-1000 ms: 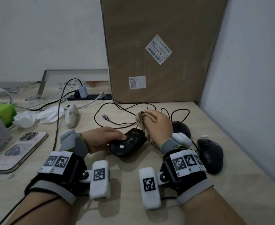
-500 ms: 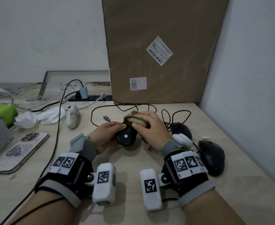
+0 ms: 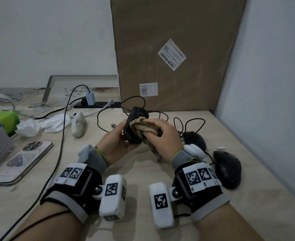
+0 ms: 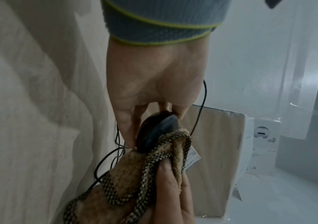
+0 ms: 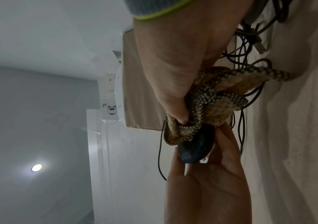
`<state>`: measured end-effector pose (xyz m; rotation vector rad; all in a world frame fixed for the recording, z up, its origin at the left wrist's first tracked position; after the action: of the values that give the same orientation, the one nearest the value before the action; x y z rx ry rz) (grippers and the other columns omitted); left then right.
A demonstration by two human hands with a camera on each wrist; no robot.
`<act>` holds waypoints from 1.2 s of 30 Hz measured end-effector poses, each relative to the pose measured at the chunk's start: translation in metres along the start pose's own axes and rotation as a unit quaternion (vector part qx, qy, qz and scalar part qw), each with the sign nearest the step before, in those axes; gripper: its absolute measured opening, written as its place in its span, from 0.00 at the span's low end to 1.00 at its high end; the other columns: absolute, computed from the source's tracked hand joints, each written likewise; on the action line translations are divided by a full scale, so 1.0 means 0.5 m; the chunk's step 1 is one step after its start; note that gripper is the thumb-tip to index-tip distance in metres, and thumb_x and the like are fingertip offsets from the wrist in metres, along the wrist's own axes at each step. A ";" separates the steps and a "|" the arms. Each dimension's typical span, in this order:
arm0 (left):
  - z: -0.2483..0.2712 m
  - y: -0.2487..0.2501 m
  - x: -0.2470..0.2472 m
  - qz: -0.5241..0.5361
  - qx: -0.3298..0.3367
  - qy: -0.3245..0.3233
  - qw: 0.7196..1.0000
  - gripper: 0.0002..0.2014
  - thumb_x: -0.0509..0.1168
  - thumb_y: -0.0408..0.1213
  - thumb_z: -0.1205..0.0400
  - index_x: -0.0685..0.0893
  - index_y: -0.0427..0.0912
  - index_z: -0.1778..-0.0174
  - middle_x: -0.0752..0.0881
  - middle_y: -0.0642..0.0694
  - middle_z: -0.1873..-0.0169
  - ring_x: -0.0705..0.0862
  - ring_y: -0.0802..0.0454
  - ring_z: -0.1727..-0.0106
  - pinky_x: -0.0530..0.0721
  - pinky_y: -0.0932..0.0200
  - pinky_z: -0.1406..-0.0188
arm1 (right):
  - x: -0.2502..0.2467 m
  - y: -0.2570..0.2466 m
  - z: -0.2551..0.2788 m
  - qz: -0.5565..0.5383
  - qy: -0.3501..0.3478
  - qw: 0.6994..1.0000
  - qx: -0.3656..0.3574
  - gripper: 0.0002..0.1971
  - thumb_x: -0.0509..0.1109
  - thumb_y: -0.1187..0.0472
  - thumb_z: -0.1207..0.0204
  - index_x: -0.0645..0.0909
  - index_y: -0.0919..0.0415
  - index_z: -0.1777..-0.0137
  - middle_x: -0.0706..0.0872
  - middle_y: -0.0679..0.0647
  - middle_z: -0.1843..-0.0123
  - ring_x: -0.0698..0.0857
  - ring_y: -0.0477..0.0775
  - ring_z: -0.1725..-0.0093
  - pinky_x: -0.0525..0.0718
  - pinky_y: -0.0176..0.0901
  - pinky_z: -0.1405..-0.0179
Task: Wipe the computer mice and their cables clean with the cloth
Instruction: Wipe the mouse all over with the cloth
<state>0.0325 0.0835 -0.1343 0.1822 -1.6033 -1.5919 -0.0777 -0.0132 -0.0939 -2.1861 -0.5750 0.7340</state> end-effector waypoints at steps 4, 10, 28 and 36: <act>0.004 -0.008 0.014 -0.005 -0.022 -0.047 0.999 0.22 0.55 0.49 0.14 0.76 0.41 0.29 0.80 0.34 0.35 0.83 0.42 0.45 0.90 0.49 0.55 | -0.004 -0.006 -0.001 -0.013 0.015 1.000 -0.001 0.18 0.76 0.67 0.33 0.82 0.56 0.43 0.87 0.46 0.49 0.84 0.42 0.49 0.82 0.32 0.48; 0.026 -0.017 0.033 -0.041 -0.066 -0.101 0.992 0.17 0.52 0.47 0.14 0.79 0.42 0.40 0.84 0.36 0.50 0.82 0.40 0.55 0.90 0.51 0.67 | -0.017 -0.014 -0.005 0.018 0.063 0.997 -0.038 0.15 0.71 0.73 0.36 0.86 0.60 0.49 0.88 0.51 0.47 0.84 0.46 0.46 0.80 0.31 0.44; 0.043 -0.021 0.022 -0.201 -0.113 -0.166 0.959 0.17 0.59 0.48 0.24 0.82 0.55 0.40 0.82 0.40 0.54 0.82 0.45 0.58 0.89 0.52 0.62 | -0.035 0.051 -0.009 0.051 0.045 0.988 0.141 0.11 0.63 0.54 0.20 0.84 0.55 0.44 0.88 0.50 0.48 0.82 0.50 0.48 0.79 0.41 0.48; 0.020 -0.023 0.013 -0.199 -0.087 -0.123 0.968 0.21 0.60 0.51 0.18 0.76 0.47 0.31 0.79 0.40 0.56 0.80 0.47 0.62 0.89 0.53 0.62 | -0.020 0.035 -0.003 0.031 -0.007 0.990 0.141 0.16 0.64 0.54 0.20 0.77 0.54 0.34 0.84 0.51 0.40 0.81 0.50 0.41 0.76 0.40 0.43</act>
<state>0.0170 0.0850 -0.1396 0.2305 -1.6745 -2.1271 -0.0809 -0.0309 -0.1032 -1.9452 -0.3846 0.8118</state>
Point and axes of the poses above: each hand's wrist, its own z-axis away from the middle knuckle, its own x-axis out of the palm, y = z × x, the point moved 6 cm from there along -z, towards the middle knuckle
